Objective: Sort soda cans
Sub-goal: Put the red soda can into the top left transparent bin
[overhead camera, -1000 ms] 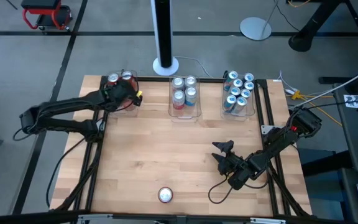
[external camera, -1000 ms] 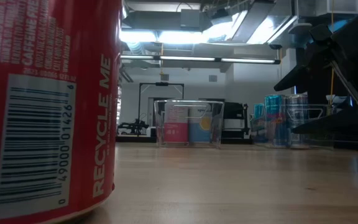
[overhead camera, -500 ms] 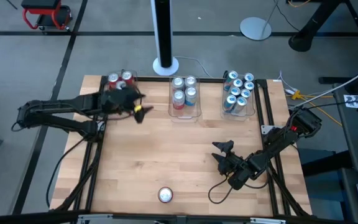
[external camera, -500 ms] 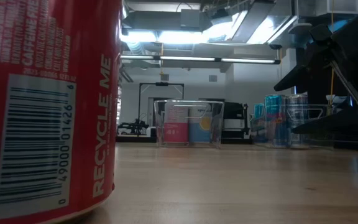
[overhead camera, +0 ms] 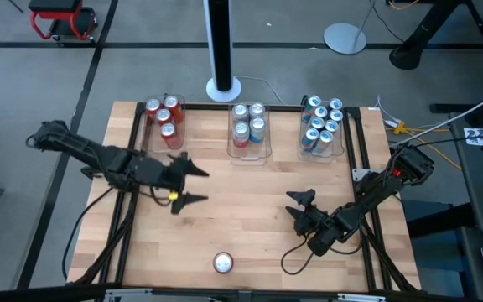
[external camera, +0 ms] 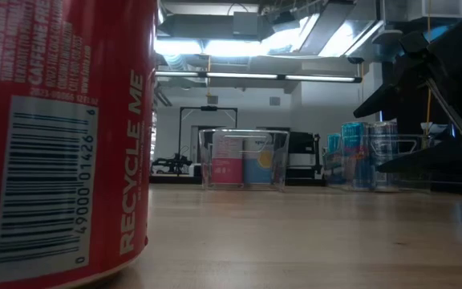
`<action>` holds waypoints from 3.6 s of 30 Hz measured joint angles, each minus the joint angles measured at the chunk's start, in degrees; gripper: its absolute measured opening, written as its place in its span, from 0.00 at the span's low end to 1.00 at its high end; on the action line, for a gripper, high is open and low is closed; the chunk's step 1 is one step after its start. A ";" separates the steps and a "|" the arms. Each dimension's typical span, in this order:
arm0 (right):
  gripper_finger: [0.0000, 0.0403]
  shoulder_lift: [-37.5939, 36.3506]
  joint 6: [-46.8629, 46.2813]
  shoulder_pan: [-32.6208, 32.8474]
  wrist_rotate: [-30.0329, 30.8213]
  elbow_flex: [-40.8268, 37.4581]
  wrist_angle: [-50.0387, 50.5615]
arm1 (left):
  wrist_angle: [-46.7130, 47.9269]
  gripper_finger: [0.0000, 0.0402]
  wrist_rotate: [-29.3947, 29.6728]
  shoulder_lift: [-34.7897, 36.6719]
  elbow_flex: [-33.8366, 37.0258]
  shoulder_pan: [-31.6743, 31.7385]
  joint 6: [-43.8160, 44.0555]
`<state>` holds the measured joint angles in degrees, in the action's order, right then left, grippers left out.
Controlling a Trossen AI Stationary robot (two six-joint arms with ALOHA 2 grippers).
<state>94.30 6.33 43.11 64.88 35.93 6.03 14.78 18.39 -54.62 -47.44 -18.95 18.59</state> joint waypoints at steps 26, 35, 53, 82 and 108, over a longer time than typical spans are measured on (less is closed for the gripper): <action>0.93 -0.01 -0.50 0.00 -0.06 0.00 -0.65 | -17.74 0.87 3.40 -29.08 -6.31 -20.32 4.83; 0.93 0.00 -0.50 0.00 -0.17 0.00 -1.50 | -17.16 0.87 4.53 -36.72 -11.35 -22.08 3.26; 0.93 0.00 -0.04 0.00 0.02 0.00 -1.48 | -17.02 0.87 1.47 -41.84 -11.47 -22.06 4.99; 0.93 0.00 0.20 0.00 0.26 0.01 -1.30 | -22.15 0.86 1.49 -47.65 -11.04 -19.63 3.38; 0.93 -0.01 0.22 -0.01 0.70 0.02 -1.24 | 13.79 0.74 24.34 -31.54 -18.18 -16.12 9.97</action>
<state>94.29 6.55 43.10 65.58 35.94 4.80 28.57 42.73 -86.17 -65.62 -35.08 28.56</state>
